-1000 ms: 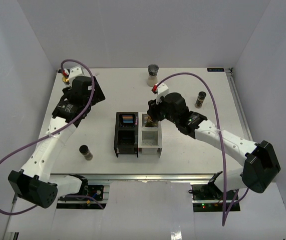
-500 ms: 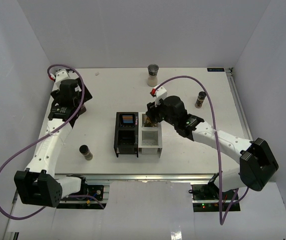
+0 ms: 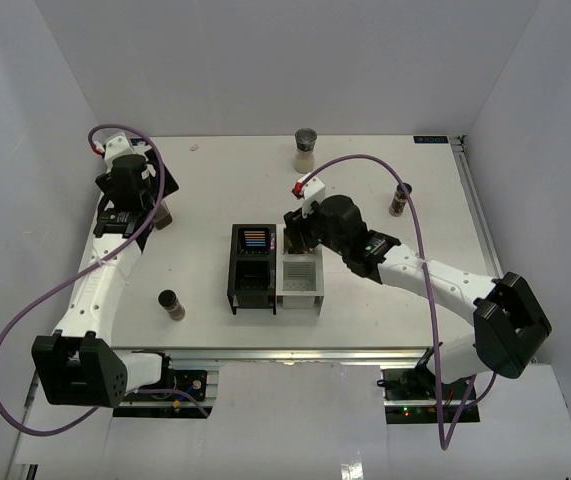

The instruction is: Organize the condiment bottles

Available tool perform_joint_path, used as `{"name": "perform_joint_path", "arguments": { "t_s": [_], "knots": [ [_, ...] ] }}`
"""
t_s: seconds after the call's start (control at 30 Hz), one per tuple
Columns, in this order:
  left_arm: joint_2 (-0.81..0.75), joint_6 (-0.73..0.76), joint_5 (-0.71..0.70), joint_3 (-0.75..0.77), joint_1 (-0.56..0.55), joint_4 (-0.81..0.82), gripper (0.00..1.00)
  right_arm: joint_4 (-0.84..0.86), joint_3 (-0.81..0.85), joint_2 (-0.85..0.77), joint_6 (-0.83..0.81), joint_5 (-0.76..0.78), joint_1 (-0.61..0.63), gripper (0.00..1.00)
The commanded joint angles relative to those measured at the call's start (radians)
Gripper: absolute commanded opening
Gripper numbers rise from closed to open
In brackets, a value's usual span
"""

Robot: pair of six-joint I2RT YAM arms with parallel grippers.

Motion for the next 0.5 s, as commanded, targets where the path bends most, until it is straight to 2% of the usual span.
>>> {"name": "perform_joint_path", "arguments": {
  "t_s": [0.0,0.1,0.23,0.47],
  "knots": [
    [0.019,0.018,0.018,0.035,0.015,0.028,0.98,0.020,0.048,0.010,-0.011,0.026,0.008,0.67],
    [0.036,0.023,0.017,0.038,0.021,0.040,0.98,0.015,0.052,0.006,-0.011,0.028,0.007,0.72],
    [0.064,0.032,0.017,0.063,0.031,0.042,0.98,0.001,0.062,-0.003,-0.011,0.037,0.007,0.85],
    [0.085,0.056,0.009,0.091,0.040,0.046,0.98,-0.044,0.109,-0.034,-0.011,0.069,0.008,0.93]
  ]
}}
